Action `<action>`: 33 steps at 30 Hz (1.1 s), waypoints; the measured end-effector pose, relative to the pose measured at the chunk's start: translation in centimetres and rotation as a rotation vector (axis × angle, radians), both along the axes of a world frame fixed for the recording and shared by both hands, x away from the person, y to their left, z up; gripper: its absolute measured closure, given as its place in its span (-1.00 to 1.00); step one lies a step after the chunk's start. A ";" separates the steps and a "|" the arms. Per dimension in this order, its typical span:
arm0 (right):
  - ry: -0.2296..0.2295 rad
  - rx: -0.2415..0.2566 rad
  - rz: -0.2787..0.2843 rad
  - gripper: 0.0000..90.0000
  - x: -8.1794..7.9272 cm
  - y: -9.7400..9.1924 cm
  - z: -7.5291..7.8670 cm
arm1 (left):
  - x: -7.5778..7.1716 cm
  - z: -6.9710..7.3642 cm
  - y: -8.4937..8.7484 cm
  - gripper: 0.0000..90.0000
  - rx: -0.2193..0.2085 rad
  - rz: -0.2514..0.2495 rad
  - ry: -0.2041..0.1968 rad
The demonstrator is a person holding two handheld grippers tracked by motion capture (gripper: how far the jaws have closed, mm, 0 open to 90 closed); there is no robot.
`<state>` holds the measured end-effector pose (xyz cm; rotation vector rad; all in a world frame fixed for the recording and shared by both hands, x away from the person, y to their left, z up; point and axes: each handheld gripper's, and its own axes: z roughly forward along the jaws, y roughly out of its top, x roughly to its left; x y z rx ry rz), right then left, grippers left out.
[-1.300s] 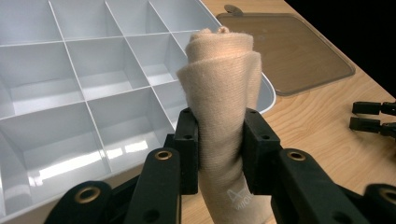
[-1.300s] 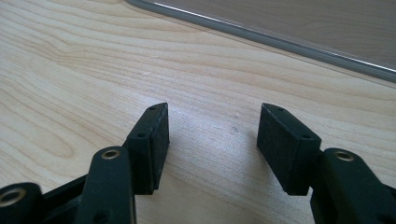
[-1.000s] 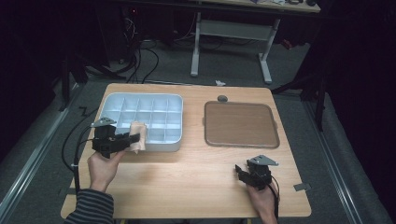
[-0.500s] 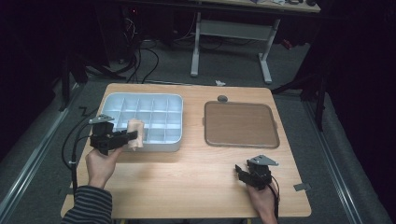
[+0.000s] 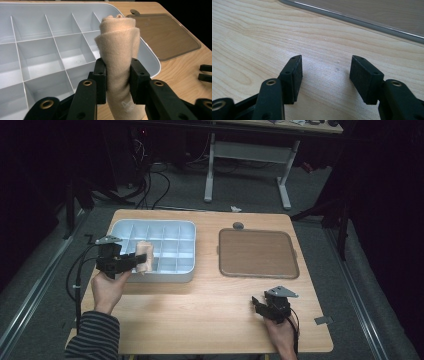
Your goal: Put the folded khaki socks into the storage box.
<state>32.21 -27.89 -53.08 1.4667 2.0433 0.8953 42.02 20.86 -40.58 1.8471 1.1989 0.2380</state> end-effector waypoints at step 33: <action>0.000 0.002 0.001 -0.03 0.0 0.0 0.0 | 2.8 -2.3 -1.5 0.57 0.053 -0.008 0.070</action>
